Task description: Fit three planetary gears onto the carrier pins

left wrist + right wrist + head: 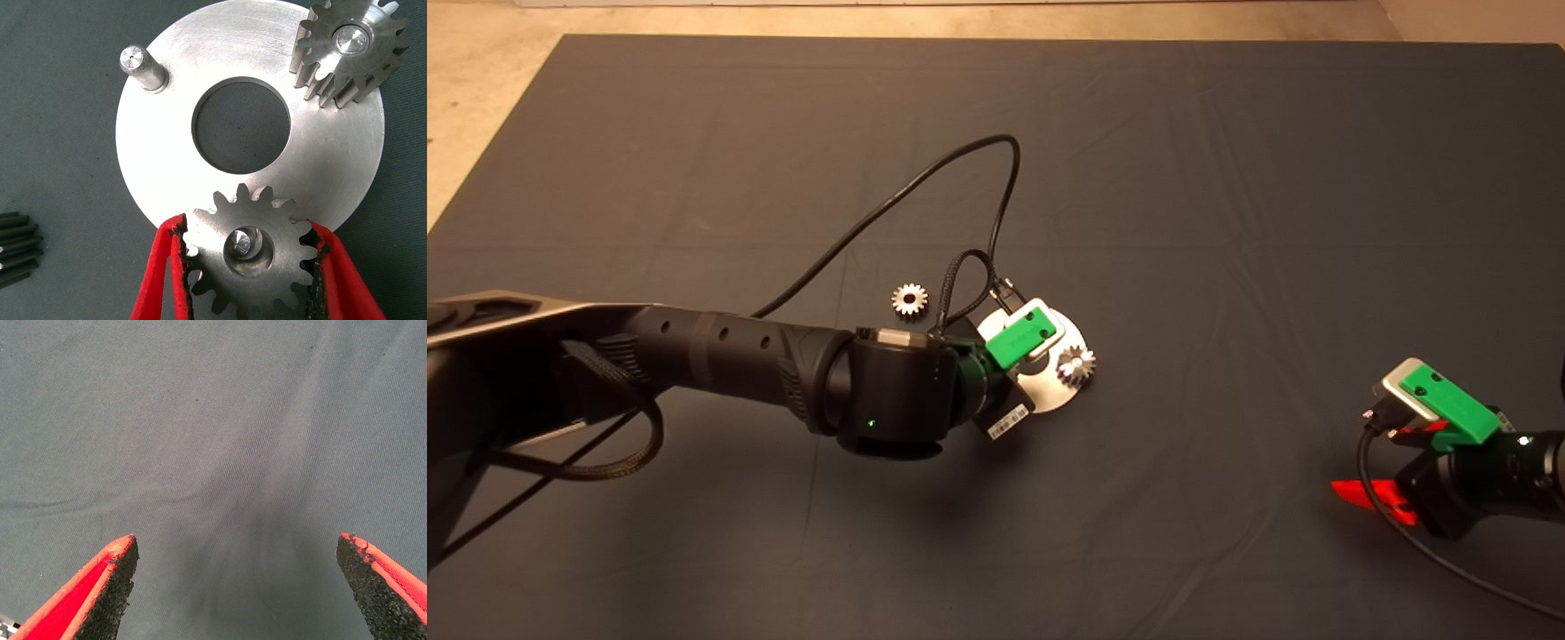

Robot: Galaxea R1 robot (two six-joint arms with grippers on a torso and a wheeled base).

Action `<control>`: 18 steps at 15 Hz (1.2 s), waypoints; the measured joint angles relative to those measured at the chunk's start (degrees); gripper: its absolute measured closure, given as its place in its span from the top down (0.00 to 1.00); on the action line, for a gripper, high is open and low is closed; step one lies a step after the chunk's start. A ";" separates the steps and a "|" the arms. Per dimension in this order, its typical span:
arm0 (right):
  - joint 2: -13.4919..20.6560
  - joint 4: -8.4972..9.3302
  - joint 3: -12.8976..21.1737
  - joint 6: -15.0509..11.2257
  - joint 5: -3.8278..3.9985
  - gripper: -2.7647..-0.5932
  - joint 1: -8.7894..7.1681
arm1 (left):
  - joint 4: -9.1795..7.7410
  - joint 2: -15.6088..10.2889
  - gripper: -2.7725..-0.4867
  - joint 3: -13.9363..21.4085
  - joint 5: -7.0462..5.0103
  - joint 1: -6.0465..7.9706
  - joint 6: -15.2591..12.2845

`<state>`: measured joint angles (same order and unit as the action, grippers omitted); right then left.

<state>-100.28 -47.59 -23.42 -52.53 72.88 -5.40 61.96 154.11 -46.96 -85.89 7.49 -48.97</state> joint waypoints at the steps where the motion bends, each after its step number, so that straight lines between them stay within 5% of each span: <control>1: 0.01 -0.01 0.00 0.00 0.00 0.74 0.00 | 0.00 -0.01 0.08 0.07 -0.16 0.00 0.02; 18: -0.02 0.00 0.00 0.00 -0.02 0.74 0.00 | 0.02 -1.91 0.08 1.27 -0.52 -0.16 -0.02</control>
<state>-100.30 -47.59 -23.42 -52.53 72.85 -5.40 61.99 152.20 -45.69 -86.41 7.33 -48.99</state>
